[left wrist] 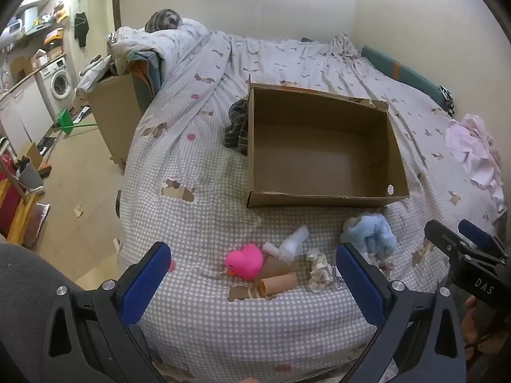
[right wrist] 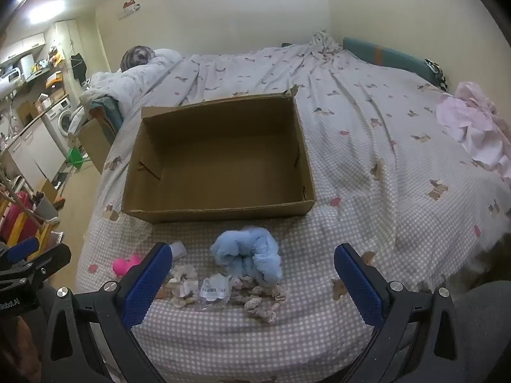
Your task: Organize soft objects
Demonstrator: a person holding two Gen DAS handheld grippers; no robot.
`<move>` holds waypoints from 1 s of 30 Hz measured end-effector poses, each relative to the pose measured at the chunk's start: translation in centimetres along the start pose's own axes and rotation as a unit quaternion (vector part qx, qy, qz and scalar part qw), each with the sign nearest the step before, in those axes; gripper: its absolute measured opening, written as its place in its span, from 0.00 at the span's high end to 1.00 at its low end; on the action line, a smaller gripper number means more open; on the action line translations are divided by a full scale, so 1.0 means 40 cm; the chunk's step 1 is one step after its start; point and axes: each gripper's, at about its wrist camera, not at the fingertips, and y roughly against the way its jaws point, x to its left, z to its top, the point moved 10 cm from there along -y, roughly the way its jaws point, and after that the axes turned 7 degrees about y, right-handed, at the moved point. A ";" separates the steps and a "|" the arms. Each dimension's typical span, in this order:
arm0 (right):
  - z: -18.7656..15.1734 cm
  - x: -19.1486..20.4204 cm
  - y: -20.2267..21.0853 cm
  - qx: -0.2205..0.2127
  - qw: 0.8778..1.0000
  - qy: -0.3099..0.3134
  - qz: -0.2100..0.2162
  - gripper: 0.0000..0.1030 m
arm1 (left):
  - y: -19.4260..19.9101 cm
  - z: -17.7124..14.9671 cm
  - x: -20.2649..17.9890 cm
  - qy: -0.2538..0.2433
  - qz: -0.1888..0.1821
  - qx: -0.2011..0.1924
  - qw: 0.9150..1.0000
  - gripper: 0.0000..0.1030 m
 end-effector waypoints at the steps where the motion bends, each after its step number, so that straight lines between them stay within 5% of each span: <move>1: 0.001 -0.001 0.001 -0.002 1.000 0.000 0.000 0.00 | 0.000 0.000 0.001 -0.001 0.003 -0.001 1.000 0.00; 30: 0.002 0.014 0.007 -0.006 1.000 0.007 0.002 0.00 | 0.004 0.005 0.011 0.006 0.004 0.003 1.000 0.00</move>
